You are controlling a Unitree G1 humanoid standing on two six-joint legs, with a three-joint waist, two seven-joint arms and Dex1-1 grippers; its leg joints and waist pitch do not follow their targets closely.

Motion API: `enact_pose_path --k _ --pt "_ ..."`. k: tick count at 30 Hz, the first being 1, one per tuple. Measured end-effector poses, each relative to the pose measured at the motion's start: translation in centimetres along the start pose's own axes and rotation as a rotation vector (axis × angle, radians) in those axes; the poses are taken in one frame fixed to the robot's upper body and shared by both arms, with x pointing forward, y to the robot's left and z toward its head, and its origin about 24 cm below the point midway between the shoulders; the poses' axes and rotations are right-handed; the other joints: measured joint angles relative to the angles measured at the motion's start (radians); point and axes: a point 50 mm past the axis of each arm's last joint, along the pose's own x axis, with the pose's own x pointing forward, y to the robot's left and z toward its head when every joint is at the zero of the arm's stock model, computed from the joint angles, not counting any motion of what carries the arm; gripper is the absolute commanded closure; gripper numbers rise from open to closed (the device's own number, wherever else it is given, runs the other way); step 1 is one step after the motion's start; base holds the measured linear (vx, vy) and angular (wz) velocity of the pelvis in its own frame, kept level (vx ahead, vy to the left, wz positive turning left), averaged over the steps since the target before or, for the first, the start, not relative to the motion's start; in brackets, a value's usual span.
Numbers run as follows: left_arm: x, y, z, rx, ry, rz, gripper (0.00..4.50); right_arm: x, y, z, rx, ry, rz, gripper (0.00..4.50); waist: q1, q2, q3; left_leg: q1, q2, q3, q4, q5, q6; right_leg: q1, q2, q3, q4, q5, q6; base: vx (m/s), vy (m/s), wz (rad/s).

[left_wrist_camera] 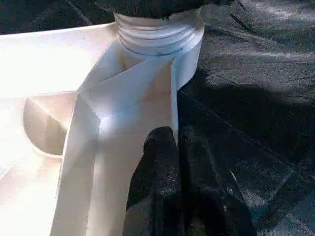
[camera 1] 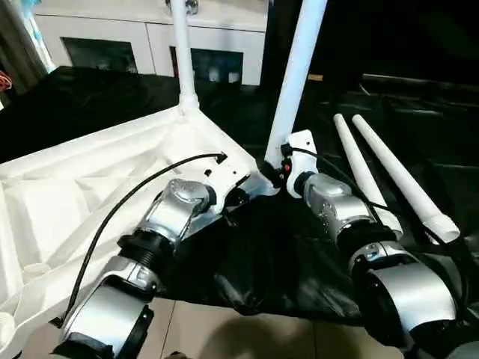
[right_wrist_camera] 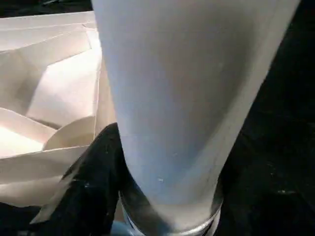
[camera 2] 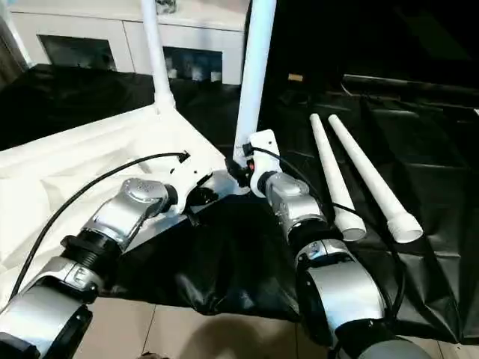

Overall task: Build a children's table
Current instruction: Insert table leg to table base, then rotate leg to tighten

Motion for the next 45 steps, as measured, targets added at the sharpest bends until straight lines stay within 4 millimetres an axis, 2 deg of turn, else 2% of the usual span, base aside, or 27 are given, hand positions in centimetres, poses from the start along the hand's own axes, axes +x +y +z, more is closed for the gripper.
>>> enact_pose_path --k 2,3,7,13,18,21,32,33,35,42,45 --pt "-0.2 0.1 0.1 0.007 -0.006 -0.005 4.50 0.0 0.0 -0.3 0.004 0.014 0.009 1.16 0.001 0.002 0.001 -0.001 0.000 0.000 0.000 0.000 0.000 0.000 0.000 0.000 0.000 0.000 0.000 0.000 0.000 0.00" --pt "-0.3 0.2 0.2 0.013 -0.011 -0.007 4.50 0.0 0.0 -0.4 0.005 0.020 0.018 0.96 0.002 0.004 0.003 -0.002 0.000 0.000 0.000 0.000 0.000 -0.001 0.000 0.000 0.000 0.000 0.000 0.000 0.000 0.00" --pt "-0.7 0.5 0.2 0.032 -0.020 -0.024 4.50 -0.3 -0.3 0.0 -0.012 0.008 0.051 0.67 0.003 0.006 0.005 -0.005 0.000 0.000 0.000 0.000 0.000 -0.005 0.000 0.000 0.001 0.000 0.000 0.000 0.000 0.00" --pt "-1.4 0.6 0.0 0.097 -0.039 -0.077 4.50 -1.4 -1.4 1.2 -0.103 -0.027 0.160 0.67 0.013 0.007 0.005 -0.011 0.000 0.000 0.001 0.001 0.002 -0.010 0.000 0.000 0.001 0.000 0.000 0.000 0.000 0.00" --pt "-1.9 0.0 -0.9 0.141 -0.049 -0.179 4.50 -3.0 -2.0 -0.1 -0.177 0.011 0.305 0.67 0.035 0.010 0.006 -0.011 0.000 0.000 0.002 0.001 0.001 -0.009 0.000 0.000 0.001 0.000 0.000 0.000 0.000 0.00" --pt "-2.2 -0.2 -1.1 0.175 -0.060 -0.233 4.50 -3.8 -2.2 -0.5 -0.213 0.027 0.371 0.67 0.039 0.011 0.007 -0.011 0.001 0.000 0.004 0.000 0.001 -0.009 0.000 0.000 0.003 0.000 0.000 0.000 0.000 0.00" --pt "-3.0 -1.0 -1.9 0.256 -0.082 -0.365 4.50 -5.9 -2.1 -1.9 -0.266 0.111 0.549 0.67 0.035 0.018 0.007 -0.009 0.001 0.000 0.007 0.001 0.001 -0.007 0.000 0.000 0.004 0.002 -0.001 0.000 0.000 0.00" --pt "-3.0 -1.0 -2.0 0.256 -0.083 -0.370 4.50 -5.9 -2.1 -1.8 -0.270 0.113 0.553 0.83 0.035 0.018 0.007 -0.009 0.001 0.000 0.007 0.001 0.001 -0.007 0.000 0.000 0.004 0.002 -0.001 0.000 0.000 0.00" --pt "-3.1 -1.0 -2.1 0.259 -0.086 -0.379 4.50 -6.1 -2.0 -1.7 -0.283 0.112 0.566 0.83 0.035 0.019 0.007 -0.009 0.001 0.000 0.007 0.000 0.001 -0.007 0.000 0.000 0.004 0.002 -0.001 0.000 0.000 0.00" --pt "-3.4 -1.0 -2.3 0.264 -0.083 -0.403 4.50 -6.5 -1.6 -2.0 -0.283 0.126 0.609 1.55 0.035 0.019 0.007 -0.008 0.001 0.000 0.007 0.000 0.001 -0.006 0.000 0.000 0.004 0.002 -0.001 0.000 0.000 0.00" --pt "-3.5 -1.0 -2.4 0.263 -0.082 -0.414 4.50 -6.6 -1.5 -2.1 -0.284 0.129 0.621 1.67 0.035 0.019 0.007 -0.008 0.001 0.000 0.007 0.000 0.001 -0.006 0.000 0.000 0.004 0.002 -0.001 0.000 0.000 0.00"
